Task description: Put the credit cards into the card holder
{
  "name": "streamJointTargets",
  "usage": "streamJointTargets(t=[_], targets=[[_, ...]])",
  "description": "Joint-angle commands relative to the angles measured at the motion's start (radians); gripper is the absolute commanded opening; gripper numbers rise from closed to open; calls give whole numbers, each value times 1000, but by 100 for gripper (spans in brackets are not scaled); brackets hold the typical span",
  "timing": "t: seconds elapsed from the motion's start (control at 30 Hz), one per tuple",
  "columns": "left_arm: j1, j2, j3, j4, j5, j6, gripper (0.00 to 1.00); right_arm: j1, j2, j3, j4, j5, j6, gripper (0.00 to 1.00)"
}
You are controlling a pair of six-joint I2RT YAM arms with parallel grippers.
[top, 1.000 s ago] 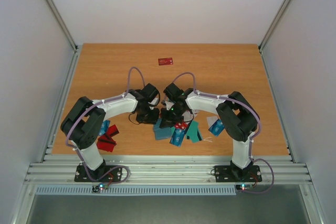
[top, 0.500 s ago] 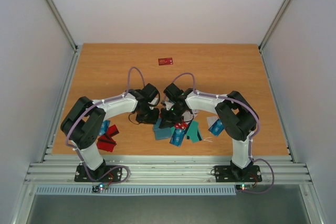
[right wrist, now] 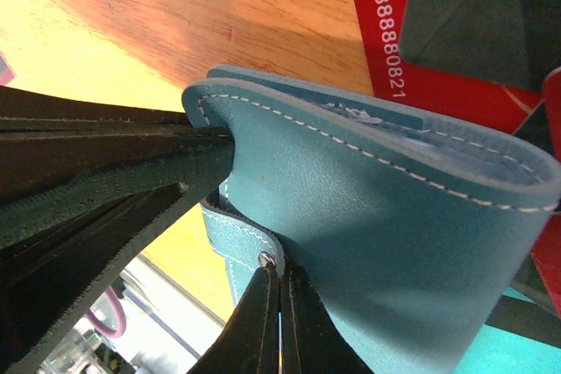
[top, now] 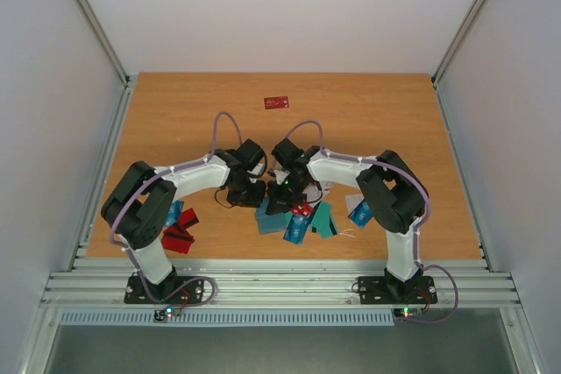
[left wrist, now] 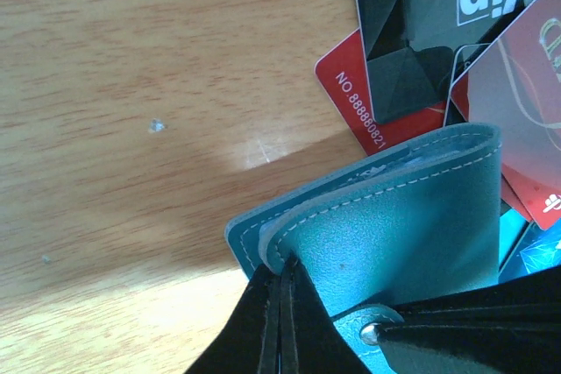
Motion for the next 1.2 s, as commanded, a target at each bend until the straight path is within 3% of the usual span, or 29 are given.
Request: streamJointTargets(t=[0.0,0.47,0.77,0.93,1.07,1.13,1.17], targets=[[1,30,-41,-24,-45,3,0,25,151,-48,-130,245,12,1],[2,3,-25,-31,-52,-10,1,28,130,-12,-191,264,-7,2],[2,-95,28,-115,-102,11,21,24,-90,112,-284,272,-41,20],[2,-196,92,-204,-170,33,36,17,-191,216,-341,296,-48,41],[5,-290,162,-270,-223,62,54,1,-284,285,-403,329,-67,62],[9,-328,205,-299,-252,80,65,-13,-337,317,-439,371,-80,75],[12,-345,225,-314,-274,96,70,-24,-364,333,-456,387,-86,92]])
